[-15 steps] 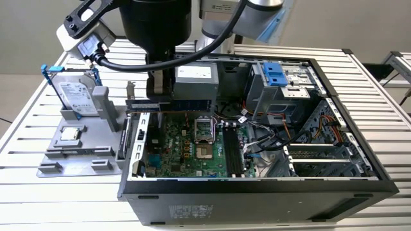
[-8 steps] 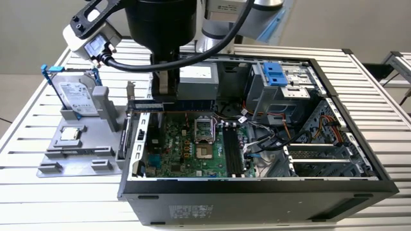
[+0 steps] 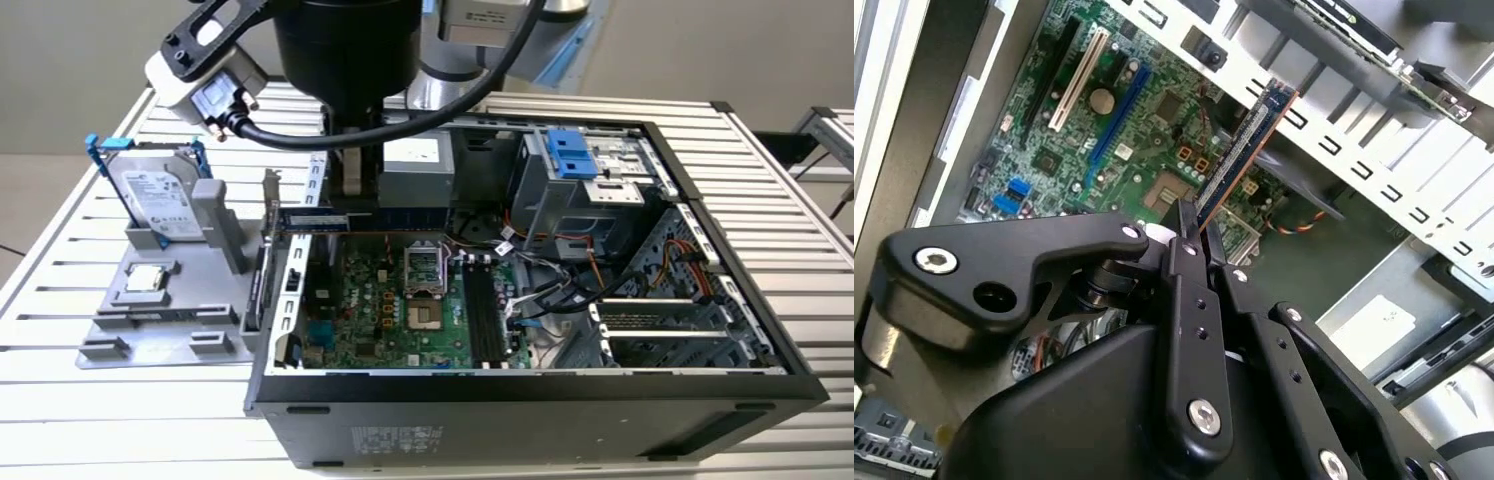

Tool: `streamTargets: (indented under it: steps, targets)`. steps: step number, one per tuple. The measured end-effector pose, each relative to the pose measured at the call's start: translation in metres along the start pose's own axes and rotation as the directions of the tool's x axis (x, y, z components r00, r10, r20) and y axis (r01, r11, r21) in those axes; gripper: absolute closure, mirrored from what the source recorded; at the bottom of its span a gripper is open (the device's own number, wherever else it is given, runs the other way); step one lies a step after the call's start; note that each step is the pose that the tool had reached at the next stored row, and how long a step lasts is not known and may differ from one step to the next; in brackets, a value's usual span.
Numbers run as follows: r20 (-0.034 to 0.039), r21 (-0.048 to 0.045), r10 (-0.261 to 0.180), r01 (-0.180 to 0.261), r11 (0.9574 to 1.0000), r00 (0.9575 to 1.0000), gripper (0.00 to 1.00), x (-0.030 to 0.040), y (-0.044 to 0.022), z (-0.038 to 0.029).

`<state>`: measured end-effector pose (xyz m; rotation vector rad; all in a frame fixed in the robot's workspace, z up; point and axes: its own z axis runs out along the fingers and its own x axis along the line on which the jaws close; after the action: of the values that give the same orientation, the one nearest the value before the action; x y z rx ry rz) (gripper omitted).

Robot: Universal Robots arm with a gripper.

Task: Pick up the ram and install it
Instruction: 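Pick up the ram and move it above insertion slot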

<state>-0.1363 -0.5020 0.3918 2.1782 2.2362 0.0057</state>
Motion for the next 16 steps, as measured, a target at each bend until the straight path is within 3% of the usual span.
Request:
streamTargets:
  steps: [16]
  targets:
    - [0.0000, 0.0000, 0.000, 0.000, 1.0000, 1.0000, 1.00, -0.0004, 0.0130, 0.0002]
